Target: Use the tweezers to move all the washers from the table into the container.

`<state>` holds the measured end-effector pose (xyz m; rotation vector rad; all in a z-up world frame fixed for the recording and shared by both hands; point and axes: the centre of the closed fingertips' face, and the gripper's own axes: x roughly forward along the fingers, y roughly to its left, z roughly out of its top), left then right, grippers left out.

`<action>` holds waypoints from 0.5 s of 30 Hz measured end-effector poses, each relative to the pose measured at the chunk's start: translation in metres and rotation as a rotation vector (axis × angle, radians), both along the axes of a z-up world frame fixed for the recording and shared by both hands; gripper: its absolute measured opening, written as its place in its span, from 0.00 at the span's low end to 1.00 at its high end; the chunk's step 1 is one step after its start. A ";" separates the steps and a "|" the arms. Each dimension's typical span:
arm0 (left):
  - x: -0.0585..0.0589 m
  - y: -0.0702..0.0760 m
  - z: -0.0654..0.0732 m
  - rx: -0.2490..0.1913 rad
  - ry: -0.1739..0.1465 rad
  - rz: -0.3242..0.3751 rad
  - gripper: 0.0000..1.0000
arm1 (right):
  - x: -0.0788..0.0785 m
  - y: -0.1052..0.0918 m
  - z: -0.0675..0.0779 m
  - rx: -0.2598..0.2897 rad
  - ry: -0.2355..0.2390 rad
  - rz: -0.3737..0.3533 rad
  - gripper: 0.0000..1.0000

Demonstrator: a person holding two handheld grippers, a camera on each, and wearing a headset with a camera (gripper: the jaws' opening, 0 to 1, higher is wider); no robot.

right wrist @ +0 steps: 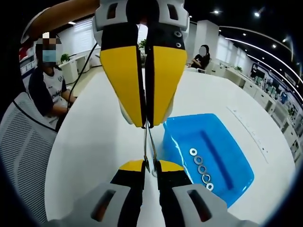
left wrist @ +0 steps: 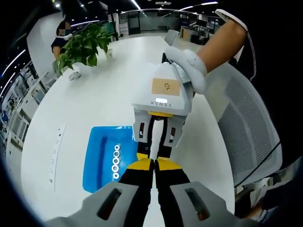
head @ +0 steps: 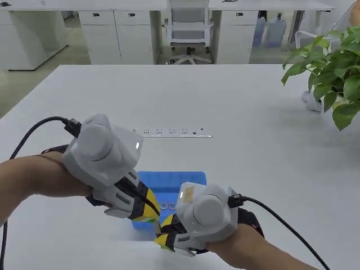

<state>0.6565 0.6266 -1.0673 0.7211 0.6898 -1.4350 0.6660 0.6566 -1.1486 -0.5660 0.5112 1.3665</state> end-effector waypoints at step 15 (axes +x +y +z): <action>0.005 0.000 -0.010 -0.008 0.017 0.002 0.05 | 0.004 -0.001 -0.010 0.002 0.010 -0.011 0.11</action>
